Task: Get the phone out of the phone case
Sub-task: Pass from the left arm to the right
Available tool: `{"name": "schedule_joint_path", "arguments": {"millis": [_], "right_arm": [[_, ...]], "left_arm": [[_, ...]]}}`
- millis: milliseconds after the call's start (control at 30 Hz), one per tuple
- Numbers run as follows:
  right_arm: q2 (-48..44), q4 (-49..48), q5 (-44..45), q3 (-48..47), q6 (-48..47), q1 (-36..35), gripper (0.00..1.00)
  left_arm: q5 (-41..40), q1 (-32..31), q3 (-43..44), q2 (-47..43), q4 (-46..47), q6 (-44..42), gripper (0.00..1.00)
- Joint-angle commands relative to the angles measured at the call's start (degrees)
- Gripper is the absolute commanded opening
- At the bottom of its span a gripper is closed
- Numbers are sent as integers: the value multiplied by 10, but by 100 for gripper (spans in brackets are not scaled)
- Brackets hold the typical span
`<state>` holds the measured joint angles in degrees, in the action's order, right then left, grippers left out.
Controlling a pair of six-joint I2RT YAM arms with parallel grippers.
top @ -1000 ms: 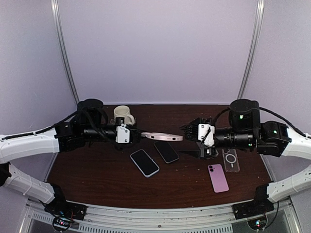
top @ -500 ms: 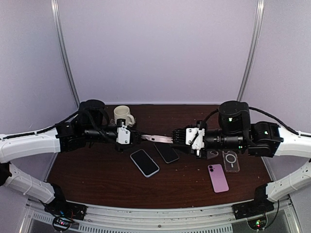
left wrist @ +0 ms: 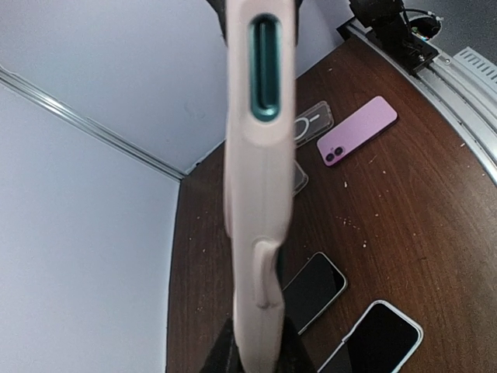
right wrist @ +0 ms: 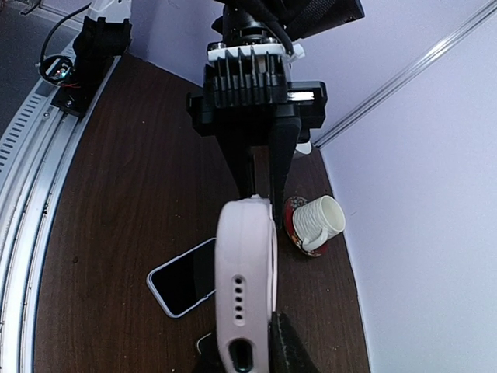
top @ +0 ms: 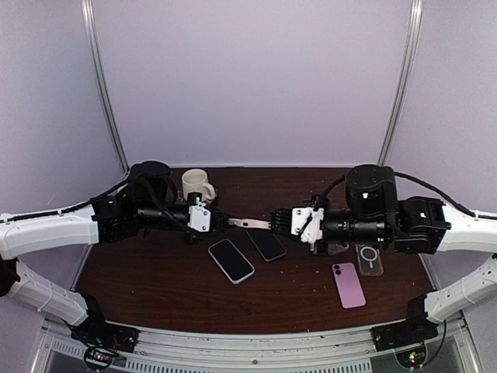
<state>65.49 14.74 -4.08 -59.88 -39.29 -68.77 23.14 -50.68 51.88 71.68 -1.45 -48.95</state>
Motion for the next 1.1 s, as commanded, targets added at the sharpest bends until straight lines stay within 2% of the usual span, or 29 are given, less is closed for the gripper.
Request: {"name": "schedule_joint_path", "arguments": {"millis": [0, 233, 300, 367, 400, 633, 867, 1067], "right_arm": [[9, 1, 20, -14, 6, -5, 12], [7, 1, 26, -7, 17, -5, 0], [3, -2, 31, -4, 23, -5, 0], [-5, -10, 36, 0, 30, -5, 0], [-13, -19, 37, 1, 39, -4, 0], [-70, -75, 12, 10, 79, 13, 0], [-132, -139, -80, 31, 131, 38, 0], [-143, -187, -149, 35, 181, 49, 0]], "left_arm": [[6, 1, 23, -5, 51, -1, 0], [1, 1, 26, -10, 20, -34, 2], [5, 2, 26, -16, 17, -38, 24], [10, 1, 23, -25, 17, -39, 41], [12, 1, 21, -30, 17, -39, 46], [62, 18, 10, -58, 71, 19, 48], [187, 55, 20, -75, 107, 104, 46], [308, 59, 46, -56, 95, 141, 43]]}}
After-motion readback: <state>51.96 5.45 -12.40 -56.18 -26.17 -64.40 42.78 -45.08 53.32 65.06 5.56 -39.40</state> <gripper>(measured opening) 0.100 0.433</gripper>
